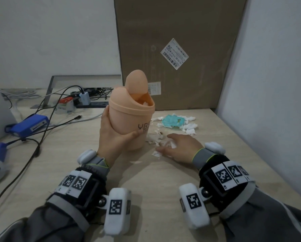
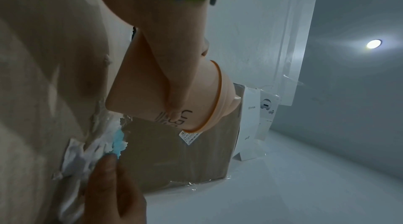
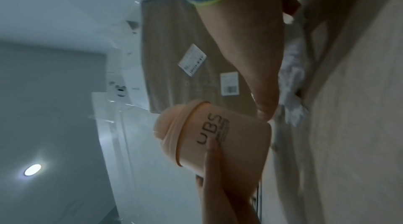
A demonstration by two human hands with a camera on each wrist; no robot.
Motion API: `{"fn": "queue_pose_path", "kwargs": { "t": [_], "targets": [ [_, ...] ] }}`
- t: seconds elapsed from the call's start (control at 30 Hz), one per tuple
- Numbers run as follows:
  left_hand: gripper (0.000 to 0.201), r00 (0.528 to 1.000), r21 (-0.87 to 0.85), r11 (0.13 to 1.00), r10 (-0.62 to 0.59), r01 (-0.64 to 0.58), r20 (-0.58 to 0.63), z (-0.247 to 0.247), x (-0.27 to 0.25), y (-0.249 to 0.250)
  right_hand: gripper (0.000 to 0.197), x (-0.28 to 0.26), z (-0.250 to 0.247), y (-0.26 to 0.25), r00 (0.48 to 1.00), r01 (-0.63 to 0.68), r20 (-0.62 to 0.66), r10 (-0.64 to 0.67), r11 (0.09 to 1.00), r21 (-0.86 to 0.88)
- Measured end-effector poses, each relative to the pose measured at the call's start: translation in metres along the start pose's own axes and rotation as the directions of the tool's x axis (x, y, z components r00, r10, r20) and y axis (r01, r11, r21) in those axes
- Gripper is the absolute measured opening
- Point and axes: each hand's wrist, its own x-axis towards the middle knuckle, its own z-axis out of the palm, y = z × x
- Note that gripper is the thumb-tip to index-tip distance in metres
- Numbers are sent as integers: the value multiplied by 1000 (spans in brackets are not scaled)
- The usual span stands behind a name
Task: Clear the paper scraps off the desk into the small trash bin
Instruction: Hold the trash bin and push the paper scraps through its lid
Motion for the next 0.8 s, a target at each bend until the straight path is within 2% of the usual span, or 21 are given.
{"fn": "queue_pose_path", "kwargs": {
  "t": [0.17, 0.4, 0.53, 0.57, 0.63, 0.7, 0.8],
  "targets": [
    [124, 1000, 10, 1000, -24, 24, 13, 1, 1, -1, 60, 5, 11, -9, 997, 67, -35, -72, 990, -127],
    [123, 1000, 36, 999, -21, 21, 14, 0, 1, -4, 25, 15, 18, -4, 987, 109, -121, -109, 994, -7],
    [120, 1000, 42, 999, -10, 10, 16, 0, 0, -2, 22, 18, 14, 4, 962, 91, -270, -47, 984, 154],
    [120, 1000, 49, 999, -2, 1, 18, 0, 0, -2, 21, 18, 11, 6, 942, 97, -336, -24, 974, 203],
    [122, 999, 65, 998, 12, -14, 31, -1, 0, -1, 21, 13, 2, 6, 867, 140, -498, 21, 949, 284],
    [123, 998, 77, 996, 29, -33, 53, -1, 0, -2, 17, 8, -7, 4, 756, 242, -653, 44, 908, 342],
    [127, 994, 110, 992, 53, -64, 94, 0, 0, -1, 10, -2, -16, -5, 614, 402, -788, 51, 838, 368]
  ]
}}
